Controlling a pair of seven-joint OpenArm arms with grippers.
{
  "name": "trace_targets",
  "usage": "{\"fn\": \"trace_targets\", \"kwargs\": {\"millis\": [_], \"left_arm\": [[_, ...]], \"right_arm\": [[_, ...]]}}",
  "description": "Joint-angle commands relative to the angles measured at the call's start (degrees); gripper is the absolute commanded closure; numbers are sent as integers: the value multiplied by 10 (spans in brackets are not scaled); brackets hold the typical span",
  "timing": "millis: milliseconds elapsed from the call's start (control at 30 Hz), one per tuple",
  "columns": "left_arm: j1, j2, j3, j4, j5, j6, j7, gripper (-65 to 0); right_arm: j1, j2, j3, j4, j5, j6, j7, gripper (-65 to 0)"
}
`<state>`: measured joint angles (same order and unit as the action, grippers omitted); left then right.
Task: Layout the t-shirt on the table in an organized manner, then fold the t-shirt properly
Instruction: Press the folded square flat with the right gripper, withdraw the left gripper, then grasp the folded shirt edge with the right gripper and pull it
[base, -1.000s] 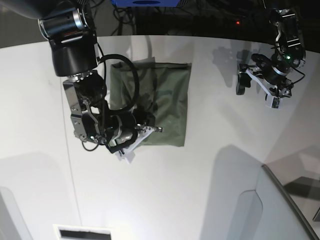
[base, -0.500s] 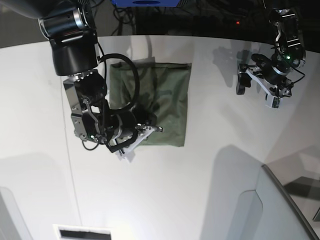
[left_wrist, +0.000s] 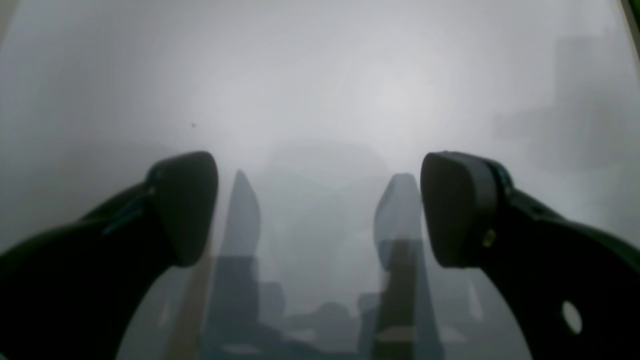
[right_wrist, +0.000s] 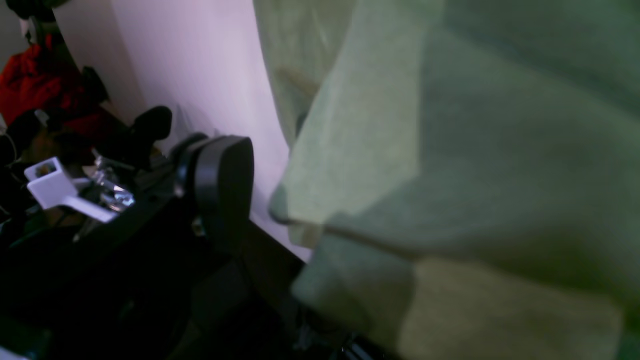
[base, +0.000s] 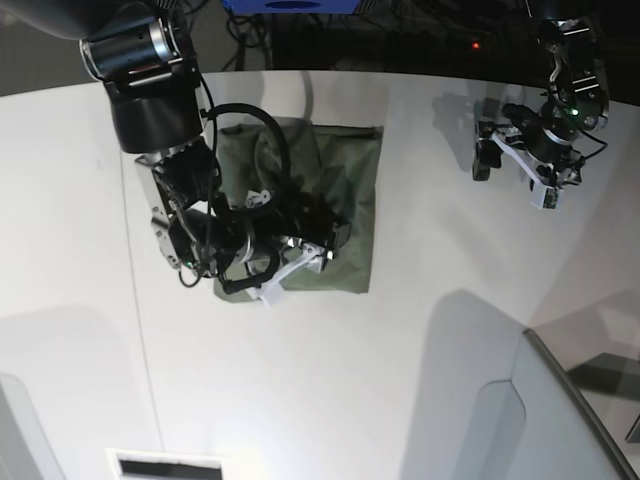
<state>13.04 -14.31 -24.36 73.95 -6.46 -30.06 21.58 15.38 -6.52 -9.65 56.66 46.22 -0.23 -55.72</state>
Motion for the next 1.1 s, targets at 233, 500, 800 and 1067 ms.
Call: {"fn": "trace_targets", "kwargs": {"millis": [233,500,800,1067], "left_arm": [[-3,-9,-4,8,-4,0,-11,-625],[-19,-9,-3,-5,-4,0,-11,-625],[-19,-9,-3,-9,-4,0,-11,-625],[-19,-9,-3,-9,-4,0,-11,-625]], "right_arm": [[19,-12,-1,11,30,7,-5,-419],[52,-9,-104,11,182,4,1,-419],[57,4,-122,12,191,3,-2,-419],[39,45,-137,123,194,-38,-31,-419]]}}
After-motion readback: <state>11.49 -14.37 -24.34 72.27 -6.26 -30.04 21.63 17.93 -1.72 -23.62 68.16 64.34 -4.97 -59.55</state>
